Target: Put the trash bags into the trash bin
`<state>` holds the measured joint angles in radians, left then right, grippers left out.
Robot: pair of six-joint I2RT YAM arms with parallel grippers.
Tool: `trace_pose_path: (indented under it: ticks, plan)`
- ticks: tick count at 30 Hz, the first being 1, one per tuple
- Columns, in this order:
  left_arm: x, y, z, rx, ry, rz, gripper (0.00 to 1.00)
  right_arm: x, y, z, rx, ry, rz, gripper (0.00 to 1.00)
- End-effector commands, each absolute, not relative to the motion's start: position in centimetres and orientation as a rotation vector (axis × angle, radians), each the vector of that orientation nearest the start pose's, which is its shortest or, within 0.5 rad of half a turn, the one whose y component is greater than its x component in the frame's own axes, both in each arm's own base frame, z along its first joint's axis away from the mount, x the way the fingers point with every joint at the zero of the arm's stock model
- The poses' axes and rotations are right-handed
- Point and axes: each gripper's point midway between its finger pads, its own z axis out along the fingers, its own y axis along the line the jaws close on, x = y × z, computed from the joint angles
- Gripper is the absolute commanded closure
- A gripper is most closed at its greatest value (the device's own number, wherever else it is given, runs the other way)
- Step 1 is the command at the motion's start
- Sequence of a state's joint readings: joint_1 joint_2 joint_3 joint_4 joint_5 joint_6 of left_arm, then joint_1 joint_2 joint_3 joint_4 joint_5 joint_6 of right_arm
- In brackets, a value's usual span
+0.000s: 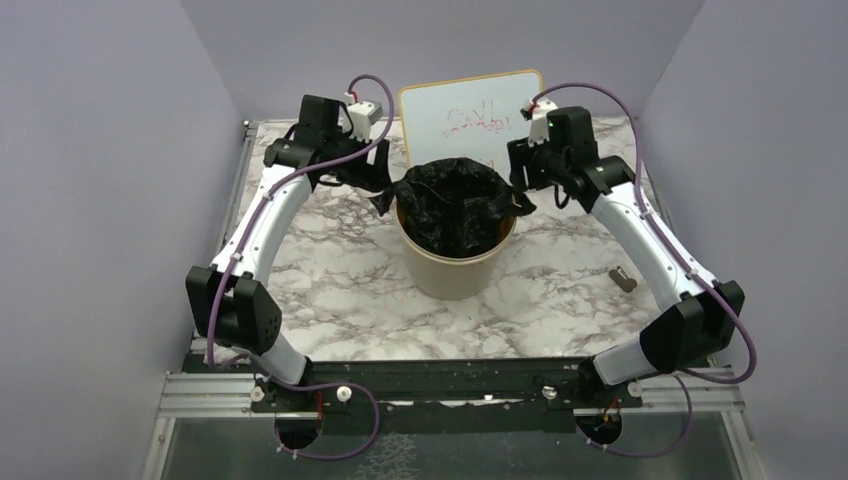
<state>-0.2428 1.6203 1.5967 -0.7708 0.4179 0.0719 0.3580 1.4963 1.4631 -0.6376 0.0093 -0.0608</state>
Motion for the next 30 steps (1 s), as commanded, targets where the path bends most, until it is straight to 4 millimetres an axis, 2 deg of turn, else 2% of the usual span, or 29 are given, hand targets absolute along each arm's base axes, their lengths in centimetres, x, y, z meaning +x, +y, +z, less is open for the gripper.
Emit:
trace_pose_path:
  ticks: [1, 3, 6, 8, 10, 13, 16, 19, 23, 28, 30]
  plan:
    - [39.6, -12.7, 27.5, 0.374, 2.198, -0.394, 0.16, 39.1, 11.3, 30.3, -0.249, 2.045, 0.057, 0.26]
    - [39.6, -10.9, 28.5, 0.267, 2.177, -0.349, 0.02, 38.5, 11.0, 31.8, -0.19, 1.997, 0.079, 0.19]
    - [38.9, -8.9, 30.6, 0.157, 2.11, -0.349, 0.01, 37.1, 10.7, 33.6, -0.12, 1.94, 0.131, 0.12]
    - [37.9, -8.3, 32.1, 0.11, 2.054, -0.374, 0.01, 35.8, 10.9, 34.0, -0.08, 1.924, 0.193, 0.09]
    - [36.8, -9.0, 32.4, 0.11, 2.04, -0.453, 0.01, 34.1, 11.7, 33.7, -0.052, 1.932, 0.298, 0.08]
    - [34.1, -11.4, 32.5, 0.16, 2.027, -0.646, 0.01, 31.3, 13.6, 32.8, 0.009, 1.946, 0.519, 0.08]
    - [32.2, -12.6, 32.3, 0.109, 2.029, -0.775, 0.01, 28.9, 14.2, 32.1, 0.158, 1.935, 0.685, 0.08]
    - [30.7, -13.2, 32.3, 0.054, 2.021, -0.849, 0.01, 27.1, 14.4, 32.3, 0.265, 1.894, 0.804, 0.1]
    - [29.6, -14.2, 32.5, -0.008, 2.015, -0.969, 0.01, 25.8, 15.6, 33.4, 0.33, 1.859, 0.973, 0.13]
    - [29.6, -15.3, 33.0, -0.111, 1.991, -1.114, 0.01, 25.5, 17.3, 32.8, 0.356, 1.924, 1.091, 0.15]
    - [29.9, -15.4, 32.8, -0.157, 1.991, -1.146, 0.04, 25.6, 17.9, 32.5, 0.359, 1.946, 1.126, 0.17]
